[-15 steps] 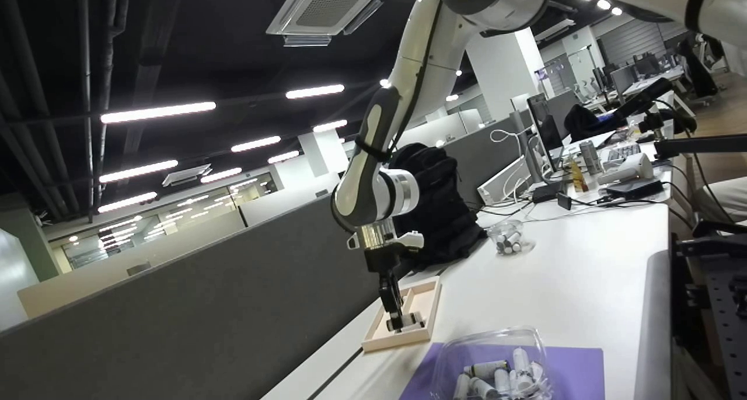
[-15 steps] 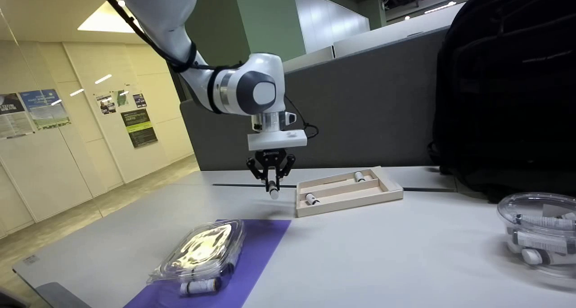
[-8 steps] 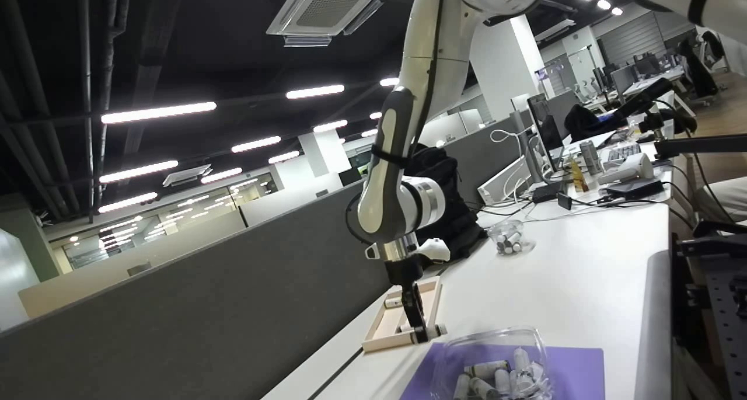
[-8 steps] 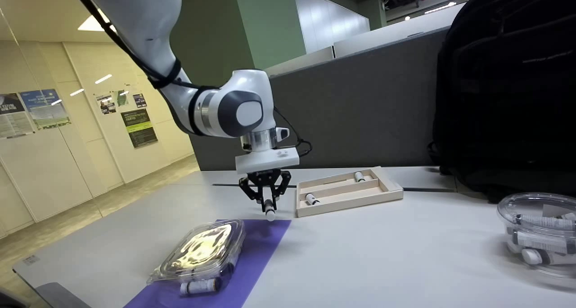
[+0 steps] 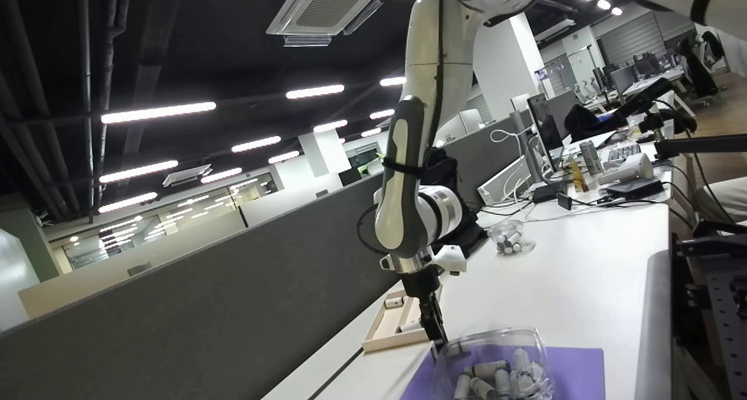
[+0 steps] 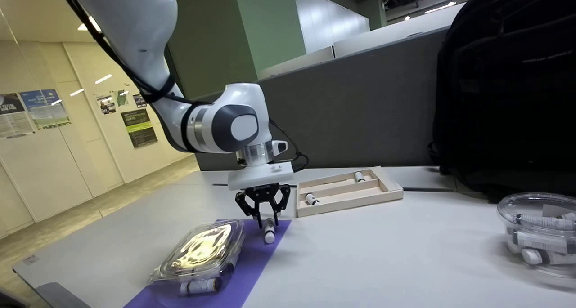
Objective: Move a bottle from the tray to the purple mat
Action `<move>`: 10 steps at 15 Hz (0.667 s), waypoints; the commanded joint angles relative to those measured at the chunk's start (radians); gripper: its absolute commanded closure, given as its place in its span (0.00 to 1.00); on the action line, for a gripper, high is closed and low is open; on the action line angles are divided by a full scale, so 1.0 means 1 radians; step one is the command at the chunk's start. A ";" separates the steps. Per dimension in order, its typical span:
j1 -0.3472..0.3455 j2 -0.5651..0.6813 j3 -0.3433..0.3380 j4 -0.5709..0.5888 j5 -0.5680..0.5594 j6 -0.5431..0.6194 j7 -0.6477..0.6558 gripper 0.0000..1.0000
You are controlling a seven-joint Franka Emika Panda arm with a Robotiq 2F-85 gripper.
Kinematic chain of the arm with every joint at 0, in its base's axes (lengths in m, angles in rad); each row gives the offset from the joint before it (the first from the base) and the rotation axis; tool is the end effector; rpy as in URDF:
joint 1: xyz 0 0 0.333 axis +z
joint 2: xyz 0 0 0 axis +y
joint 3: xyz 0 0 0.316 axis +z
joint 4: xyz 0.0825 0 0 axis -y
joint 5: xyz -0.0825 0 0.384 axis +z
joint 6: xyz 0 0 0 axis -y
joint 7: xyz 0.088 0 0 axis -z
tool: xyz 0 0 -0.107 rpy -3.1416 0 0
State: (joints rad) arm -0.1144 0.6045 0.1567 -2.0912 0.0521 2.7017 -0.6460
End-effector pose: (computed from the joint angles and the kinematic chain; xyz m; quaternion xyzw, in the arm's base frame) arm 0.5770 0.0246 0.1327 -0.9519 -0.3014 -0.0218 0.0513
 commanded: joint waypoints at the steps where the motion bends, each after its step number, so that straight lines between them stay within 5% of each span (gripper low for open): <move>1: 0.006 -0.039 -0.007 -0.017 -0.028 -0.003 0.075 0.27; 5: 0.002 -0.078 -0.014 -0.001 -0.020 -0.013 0.130 0.02; 10: 0.064 -0.135 -0.117 0.059 -0.108 -0.125 0.299 0.00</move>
State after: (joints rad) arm -0.1020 0.5098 0.1132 -2.0694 0.0123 2.6642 -0.4845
